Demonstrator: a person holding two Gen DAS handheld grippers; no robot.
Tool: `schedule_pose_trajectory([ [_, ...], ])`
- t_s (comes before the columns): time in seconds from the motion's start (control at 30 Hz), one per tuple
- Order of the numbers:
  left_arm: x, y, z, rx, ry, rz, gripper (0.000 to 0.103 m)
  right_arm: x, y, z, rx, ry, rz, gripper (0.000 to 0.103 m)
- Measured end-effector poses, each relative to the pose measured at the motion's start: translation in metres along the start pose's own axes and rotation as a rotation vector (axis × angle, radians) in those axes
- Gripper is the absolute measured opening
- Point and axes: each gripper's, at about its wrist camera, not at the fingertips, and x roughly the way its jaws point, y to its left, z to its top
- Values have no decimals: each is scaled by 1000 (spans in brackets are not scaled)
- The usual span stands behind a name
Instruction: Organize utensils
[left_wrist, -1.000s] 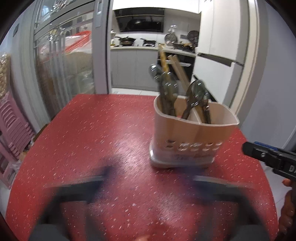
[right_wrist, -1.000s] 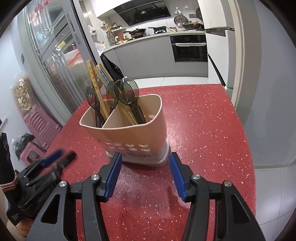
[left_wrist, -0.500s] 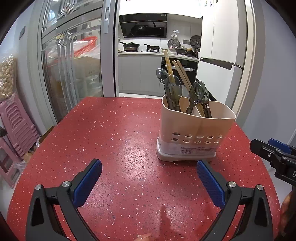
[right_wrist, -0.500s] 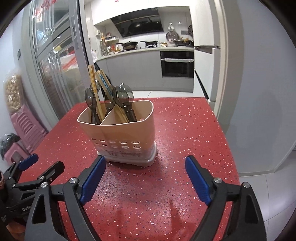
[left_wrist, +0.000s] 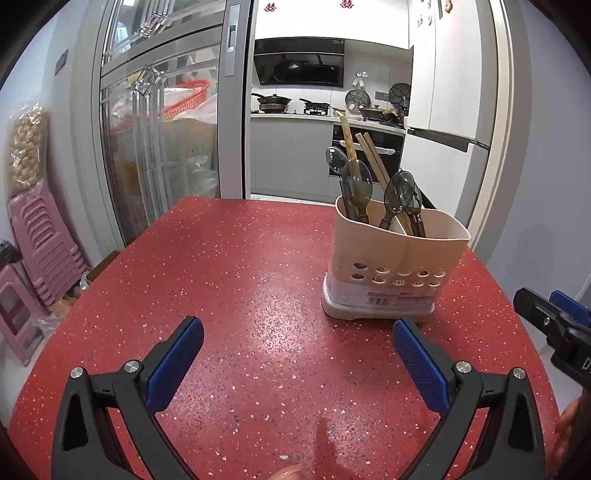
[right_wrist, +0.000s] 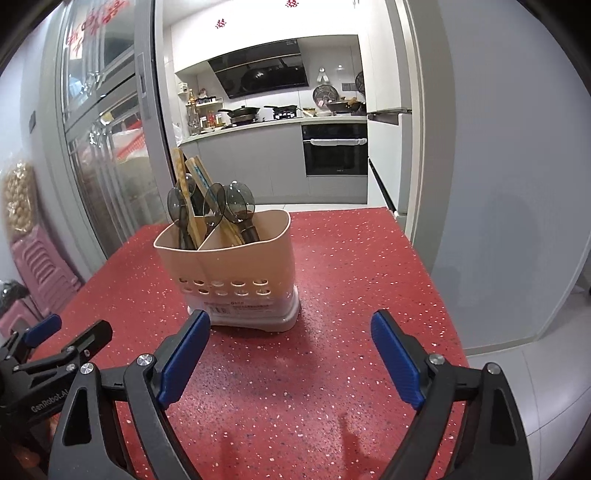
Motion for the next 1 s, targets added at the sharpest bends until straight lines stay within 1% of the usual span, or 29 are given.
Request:
schedule_pose_trajectory([
  [0.1,-6,0,-4,0,-21,2,103,-3,2,-3,-11,0,-11,91],
  [0.4,-12,-5,-8,34,-28,4,103,-11,7,-8,-49,-25,-24,91],
  [0.6,-18,-5,-9,39,-39,-6,103,-13,8,-8,-43,-26,-23,91],
  [1.0,-17,-3,-10,35,-23,-16,103,-17,9,-9,-42,-38,-29,91],
])
